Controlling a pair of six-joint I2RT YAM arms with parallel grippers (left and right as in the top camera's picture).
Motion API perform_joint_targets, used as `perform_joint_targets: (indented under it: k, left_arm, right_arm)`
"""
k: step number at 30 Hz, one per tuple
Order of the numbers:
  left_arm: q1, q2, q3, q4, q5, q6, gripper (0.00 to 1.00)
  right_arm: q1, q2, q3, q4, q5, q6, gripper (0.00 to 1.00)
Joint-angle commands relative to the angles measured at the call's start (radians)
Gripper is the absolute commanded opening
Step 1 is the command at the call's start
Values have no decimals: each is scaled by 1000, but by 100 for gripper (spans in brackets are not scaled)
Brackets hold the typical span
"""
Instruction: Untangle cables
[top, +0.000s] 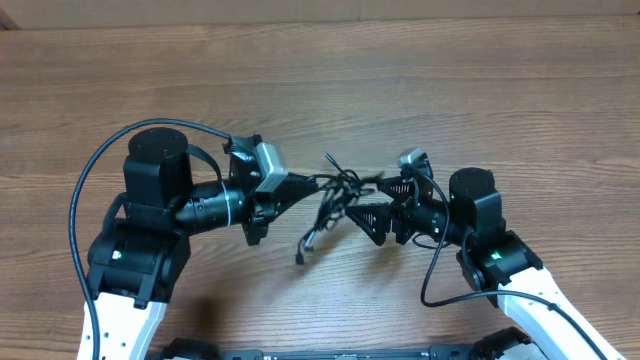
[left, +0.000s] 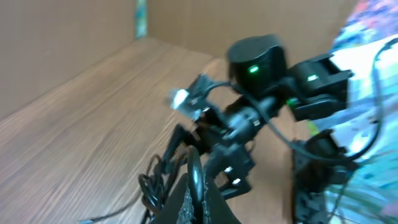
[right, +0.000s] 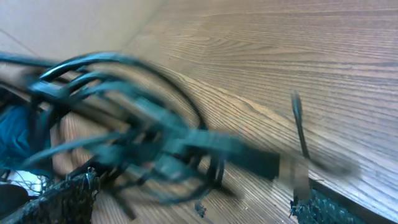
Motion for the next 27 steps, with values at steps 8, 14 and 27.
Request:
perform_joint_targets:
  k: [8, 14, 27]
  left_arm:
    - [3, -10, -1, 223, 158, -333, 4]
    - [3, -10, -1, 239, 164, -364, 4]
    - [3, 33, -1, 243, 158, -368, 4]
  right_arm:
    - [-3, 3, 11, 55, -127, -26, 98]
    - [-3, 3, 11, 140, -275, -26, 96]
    - [-3, 3, 11, 151, -295, -23, 31]
